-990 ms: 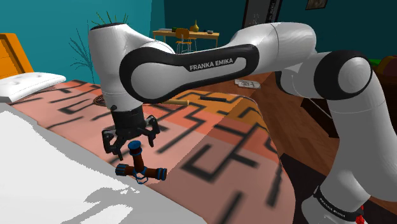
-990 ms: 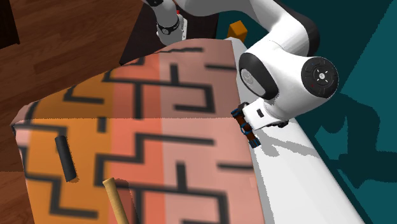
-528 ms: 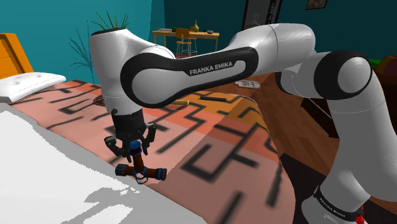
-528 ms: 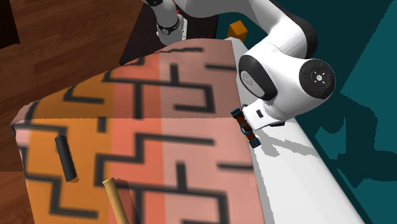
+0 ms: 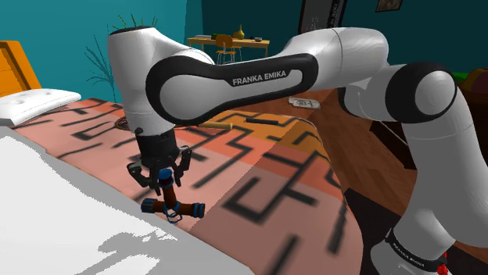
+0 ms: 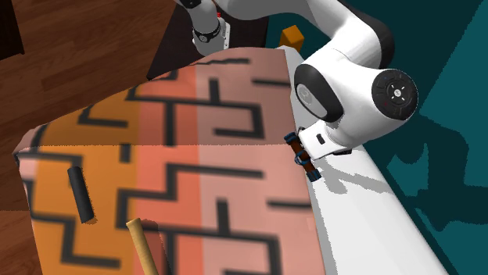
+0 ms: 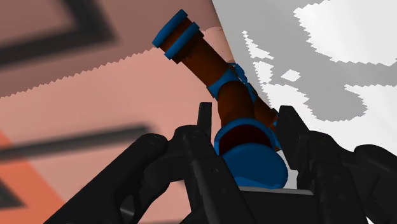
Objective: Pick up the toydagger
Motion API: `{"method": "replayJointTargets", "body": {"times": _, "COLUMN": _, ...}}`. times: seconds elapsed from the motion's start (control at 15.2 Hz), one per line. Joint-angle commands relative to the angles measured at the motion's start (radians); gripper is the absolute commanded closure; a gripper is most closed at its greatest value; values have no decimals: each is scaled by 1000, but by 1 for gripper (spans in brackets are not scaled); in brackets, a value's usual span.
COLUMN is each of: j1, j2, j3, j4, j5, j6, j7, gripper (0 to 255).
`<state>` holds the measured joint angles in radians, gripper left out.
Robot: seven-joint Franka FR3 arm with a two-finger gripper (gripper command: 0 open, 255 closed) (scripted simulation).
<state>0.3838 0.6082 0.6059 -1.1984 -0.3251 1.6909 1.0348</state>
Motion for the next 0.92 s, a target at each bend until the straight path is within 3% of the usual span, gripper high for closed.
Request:
{"method": "replayJointTargets", "body": {"times": 0.0, "j1": 6, "j2": 0, "j3": 1, "j4": 25, "j5": 1, "j6": -24, "j7": -2, "gripper": 255}}
{"method": "replayJointTargets", "body": {"times": 0.86, "j1": 70, "j2": 41, "j3": -7, "j4": 256, "j5": -14, "j6": -204, "j7": -19, "gripper": 255}}
